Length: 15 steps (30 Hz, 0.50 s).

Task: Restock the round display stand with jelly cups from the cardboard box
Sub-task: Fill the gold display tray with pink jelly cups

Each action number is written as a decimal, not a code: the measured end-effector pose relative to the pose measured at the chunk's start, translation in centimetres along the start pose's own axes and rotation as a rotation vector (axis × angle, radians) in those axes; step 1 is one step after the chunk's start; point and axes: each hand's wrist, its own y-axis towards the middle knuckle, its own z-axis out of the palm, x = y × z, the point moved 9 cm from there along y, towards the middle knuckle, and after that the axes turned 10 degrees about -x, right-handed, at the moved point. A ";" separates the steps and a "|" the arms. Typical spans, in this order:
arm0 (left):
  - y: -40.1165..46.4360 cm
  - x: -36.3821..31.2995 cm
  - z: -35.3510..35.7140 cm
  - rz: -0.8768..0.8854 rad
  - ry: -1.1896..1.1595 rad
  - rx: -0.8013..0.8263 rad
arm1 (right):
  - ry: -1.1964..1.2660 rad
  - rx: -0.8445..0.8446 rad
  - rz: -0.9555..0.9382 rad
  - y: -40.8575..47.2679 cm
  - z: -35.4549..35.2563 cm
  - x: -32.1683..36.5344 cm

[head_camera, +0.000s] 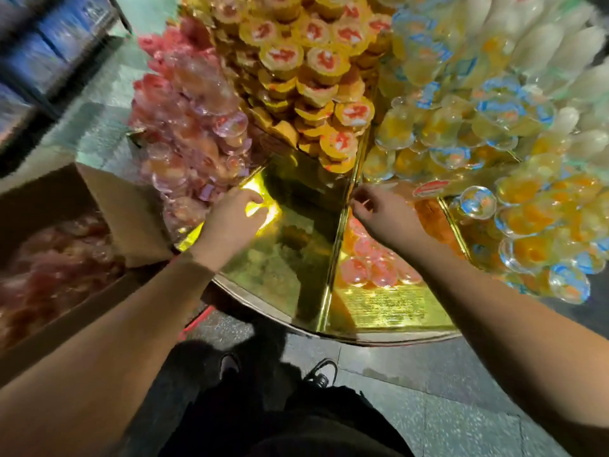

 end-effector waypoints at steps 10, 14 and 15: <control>-4.3 19.7 -16.5 -0.308 -0.063 -0.163 | 0.068 0.187 -0.436 1.4 13.2 30.0; -7.6 29.9 -20.9 -0.402 -0.004 -0.182 | -0.007 0.312 -0.488 -1.2 22.4 39.1; -8.6 32.6 -21.7 -0.446 -0.014 -0.170 | -0.022 0.366 -0.492 -2.0 24.7 40.9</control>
